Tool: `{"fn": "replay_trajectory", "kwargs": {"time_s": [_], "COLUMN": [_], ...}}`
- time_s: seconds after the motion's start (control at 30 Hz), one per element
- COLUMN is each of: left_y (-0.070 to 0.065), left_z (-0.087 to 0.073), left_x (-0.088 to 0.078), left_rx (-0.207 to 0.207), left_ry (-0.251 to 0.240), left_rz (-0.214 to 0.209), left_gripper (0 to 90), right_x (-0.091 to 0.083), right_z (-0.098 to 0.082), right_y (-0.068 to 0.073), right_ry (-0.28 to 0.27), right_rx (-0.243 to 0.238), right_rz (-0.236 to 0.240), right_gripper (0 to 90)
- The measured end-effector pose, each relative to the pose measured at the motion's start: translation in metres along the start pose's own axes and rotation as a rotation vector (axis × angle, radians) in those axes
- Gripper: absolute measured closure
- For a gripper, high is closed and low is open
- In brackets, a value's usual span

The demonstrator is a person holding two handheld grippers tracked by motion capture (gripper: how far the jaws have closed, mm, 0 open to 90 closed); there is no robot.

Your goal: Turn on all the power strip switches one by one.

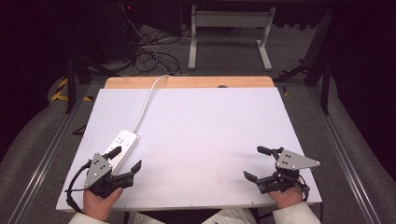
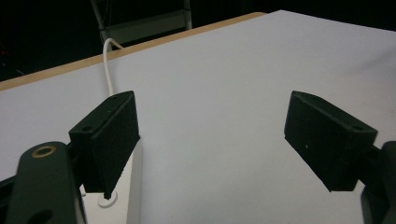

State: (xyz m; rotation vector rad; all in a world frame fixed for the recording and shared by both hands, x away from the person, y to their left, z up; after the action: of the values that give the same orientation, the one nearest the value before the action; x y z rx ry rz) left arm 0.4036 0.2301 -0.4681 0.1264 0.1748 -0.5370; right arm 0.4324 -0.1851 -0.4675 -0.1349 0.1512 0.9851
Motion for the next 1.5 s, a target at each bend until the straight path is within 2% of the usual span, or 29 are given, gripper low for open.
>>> {"fn": "replay_trajectory", "kwargs": {"time_s": [0.2, 0.27, 0.33, 0.4, 0.53, 0.83, 0.9, 1.0, 1.07, 1.1, 1.23, 1.37, 1.5], "left_y": [-0.003, -0.002, -0.002, -0.002, -0.005, -0.001, -0.003, -0.004, -0.005, -0.005, -0.002, 0.004, 0.011], "left_z": [0.002, 0.003, 0.004, 0.006, 0.008, 0.011, 0.013, 0.015, 0.014, 0.014, 0.015, 0.018, 0.019], "left_x": [-0.002, -0.003, -0.004, -0.006, -0.008, -0.009, -0.011, -0.012, -0.012, -0.011, -0.014, -0.02, -0.026], "left_rx": [0.052, 0.055, 0.038, 0.051, 0.056, 0.05, 0.033, 0.049, 0.043, 0.043, 0.033, 0.064, 0.053], "left_ry": [0.004, 0.003, 0.01, 0.01, 0.008, 0.024, 0.028, 0.049, 0.092, 0.103, 0.104, 0.1, 0.108], "left_rz": [0.005, 0.003, -0.007, -0.021, -0.029, -0.042, -0.065, -0.084, -0.118, -0.122, -0.114, -0.081, -0.082], "left_gripper": [19.9, 20.9, 22.7, 28.6, 32.1, 31.7, 31.4, 31.4, 34.6, 35.7, 38.7, 43.6, 45.1], "right_x": [0.0, 0.001, 0.001, 0.002, 0.001, 0.001, 0.001, 0.001, 0.002, 0.002, 0.002, 0.002, 0.002], "right_z": [0.0, 0.0, -0.001, 0.0, 0.0, 0.0, 0.0, 0.0, 0.0, 0.0, 0.0, 0.0, 0.0], "right_y": [0.001, 0.001, 0.002, 0.002, 0.002, 0.004, 0.003, 0.004, 0.004, 0.004, 0.004, 0.004, 0.004], "right_ry": [-0.002, 0.002, 0.006, 0.005, -0.002, 0.0, 0.001, 0.0, -0.002, 0.0, 0.0, -0.001, -0.003], "right_rx": [-0.001, -0.004, -0.006, -0.004, -0.003, -0.01, -0.011, -0.008, -0.005, -0.004, -0.003, -0.002, -0.003], "right_rz": [0.004, 0.005, 0.007, 0.008, 0.01, 0.024, 0.022, 0.026, 0.032, 0.035, 0.038, 0.038, 0.038], "right_gripper": [4.1, 4.3, 4.5, 4.6, 4.7, 4.9, 4.9, 5.0, 5.2, 5.2, 5.5, 5.5, 5.6]}}
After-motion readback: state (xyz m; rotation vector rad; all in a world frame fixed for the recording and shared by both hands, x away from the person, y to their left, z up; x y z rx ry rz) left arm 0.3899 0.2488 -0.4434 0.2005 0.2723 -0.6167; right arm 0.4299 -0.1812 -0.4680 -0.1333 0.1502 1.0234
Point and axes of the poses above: each handheld gripper's, and its own axes: x roughly forward along the jaws, z roughly out of its top, y roughly to its left, the point moved 7 cm from there along x, roughly forward along the jaws, and after that the axes turned 8 degrees about -y, right-handed, at the moved point
